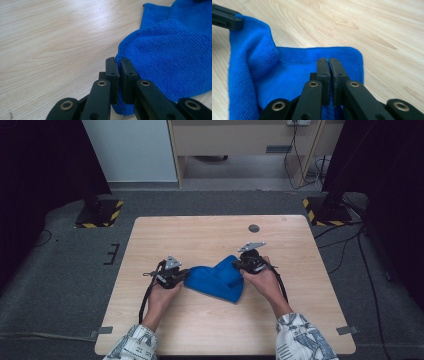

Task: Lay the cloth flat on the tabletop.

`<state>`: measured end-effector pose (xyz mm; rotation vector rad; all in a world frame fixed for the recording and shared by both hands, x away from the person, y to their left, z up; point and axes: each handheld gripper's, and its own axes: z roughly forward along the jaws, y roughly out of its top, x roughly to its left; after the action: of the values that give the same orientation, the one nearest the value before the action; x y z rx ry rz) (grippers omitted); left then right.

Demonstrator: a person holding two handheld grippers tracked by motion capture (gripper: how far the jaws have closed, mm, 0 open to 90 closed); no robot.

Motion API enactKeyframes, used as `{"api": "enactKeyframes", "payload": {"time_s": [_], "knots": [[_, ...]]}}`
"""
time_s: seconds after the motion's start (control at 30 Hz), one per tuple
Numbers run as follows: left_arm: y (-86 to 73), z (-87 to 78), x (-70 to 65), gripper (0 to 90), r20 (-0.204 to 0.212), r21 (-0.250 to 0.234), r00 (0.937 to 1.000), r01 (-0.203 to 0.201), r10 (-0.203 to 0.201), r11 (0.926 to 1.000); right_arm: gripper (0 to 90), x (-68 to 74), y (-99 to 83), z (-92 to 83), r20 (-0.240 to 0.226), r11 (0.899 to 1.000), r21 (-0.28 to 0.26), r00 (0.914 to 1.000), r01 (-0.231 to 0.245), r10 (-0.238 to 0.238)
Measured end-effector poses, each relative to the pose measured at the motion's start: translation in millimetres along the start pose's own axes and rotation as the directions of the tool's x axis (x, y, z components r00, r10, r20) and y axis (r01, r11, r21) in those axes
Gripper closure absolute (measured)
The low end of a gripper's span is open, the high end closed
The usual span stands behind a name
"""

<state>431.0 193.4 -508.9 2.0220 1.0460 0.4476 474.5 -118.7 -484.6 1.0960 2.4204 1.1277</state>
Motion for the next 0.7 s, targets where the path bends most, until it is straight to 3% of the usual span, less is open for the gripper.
{"api": "enactKeyframes", "payload": {"time_s": [0.23, 0.43, 0.7], "knots": [[2.7, -9.4, 7.5, 86.6, 0.01, -0.044, 0.9987, 0.051, -0.05, 0.9977, 87.8, -13.1, -7.1, -34.1, 0.018, 0.995, -0.094, 0.9993, -0.03, 0.032], [13.3, -14.8, 6.7, 87.0, 0.016, -0.071, 0.9991, 0.041, -0.04, 0.9966, 88.0, -27.5, -17.9, -55.4, 0.036, 0.986, -0.154, 0.9973, -0.058, 0.064], [33.9, -17.4, 0.1, 87.1, 0.018, -0.061, 0.9997, -0.012, 0.013, 0.998, 88.0, -35.1, -17.5, -76.2, 0.048, 0.978, -0.2, 0.996, -0.064, 0.075]]}}
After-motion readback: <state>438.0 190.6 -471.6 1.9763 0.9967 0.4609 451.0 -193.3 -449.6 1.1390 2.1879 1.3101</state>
